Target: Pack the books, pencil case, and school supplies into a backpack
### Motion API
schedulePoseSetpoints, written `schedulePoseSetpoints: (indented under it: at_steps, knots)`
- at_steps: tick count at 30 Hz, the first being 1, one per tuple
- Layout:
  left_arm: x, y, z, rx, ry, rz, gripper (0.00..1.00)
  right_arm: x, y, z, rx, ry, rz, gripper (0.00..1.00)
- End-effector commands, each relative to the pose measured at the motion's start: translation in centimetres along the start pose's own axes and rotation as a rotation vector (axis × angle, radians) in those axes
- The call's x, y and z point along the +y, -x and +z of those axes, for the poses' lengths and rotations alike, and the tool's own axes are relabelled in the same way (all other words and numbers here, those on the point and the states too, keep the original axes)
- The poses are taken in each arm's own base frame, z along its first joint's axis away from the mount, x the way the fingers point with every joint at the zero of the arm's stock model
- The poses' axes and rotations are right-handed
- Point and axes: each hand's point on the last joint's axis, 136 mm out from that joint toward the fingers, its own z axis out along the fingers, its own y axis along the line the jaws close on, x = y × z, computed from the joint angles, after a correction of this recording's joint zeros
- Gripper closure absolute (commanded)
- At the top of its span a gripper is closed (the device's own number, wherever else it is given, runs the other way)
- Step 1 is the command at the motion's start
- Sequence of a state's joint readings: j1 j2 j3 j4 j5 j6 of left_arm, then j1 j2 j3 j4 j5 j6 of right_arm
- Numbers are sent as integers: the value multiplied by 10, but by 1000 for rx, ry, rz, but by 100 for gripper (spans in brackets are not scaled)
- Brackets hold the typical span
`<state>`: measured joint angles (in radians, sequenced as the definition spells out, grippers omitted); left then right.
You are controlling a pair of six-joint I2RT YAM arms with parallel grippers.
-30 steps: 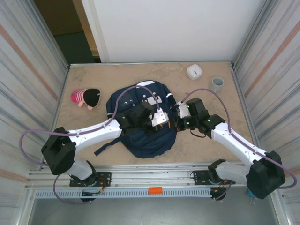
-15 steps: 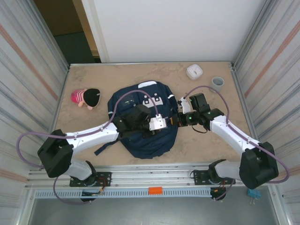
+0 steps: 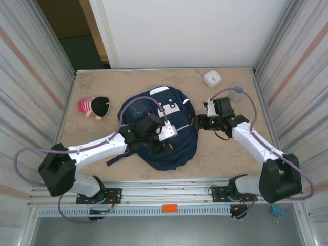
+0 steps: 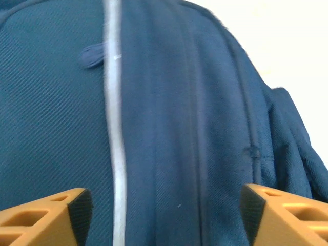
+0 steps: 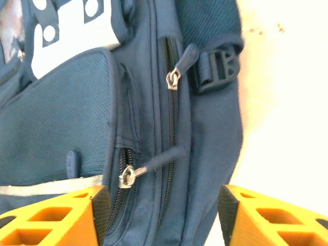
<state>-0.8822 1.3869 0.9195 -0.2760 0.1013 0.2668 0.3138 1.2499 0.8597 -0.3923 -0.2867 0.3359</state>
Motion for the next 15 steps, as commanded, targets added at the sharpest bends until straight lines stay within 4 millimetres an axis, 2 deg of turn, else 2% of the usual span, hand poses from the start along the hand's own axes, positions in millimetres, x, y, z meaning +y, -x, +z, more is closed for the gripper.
schedulePoseSetpoints:
  at_steps: [1,5,7,9,12,13,15]
  knots:
    - [22,8,-31,-52,102,-269,21,17,30,-37,-126,7,-18,41]
    - [50,-1,-55,-122,198,-517,20,61,37,-45,-120,212,-72,47]
    - [68,-14,-65,-154,255,-678,20,79,40,-38,-101,278,-90,52]
    - [77,-29,-65,-205,265,-829,19,94,37,-25,-62,316,-103,57]
    - [71,-48,-50,-255,232,-927,19,90,20,9,7,284,-65,64]
    - [71,-60,-44,-244,250,-958,19,84,13,21,21,270,-38,66]
    - [70,-82,-33,-203,284,-988,20,58,-8,46,50,211,30,69]
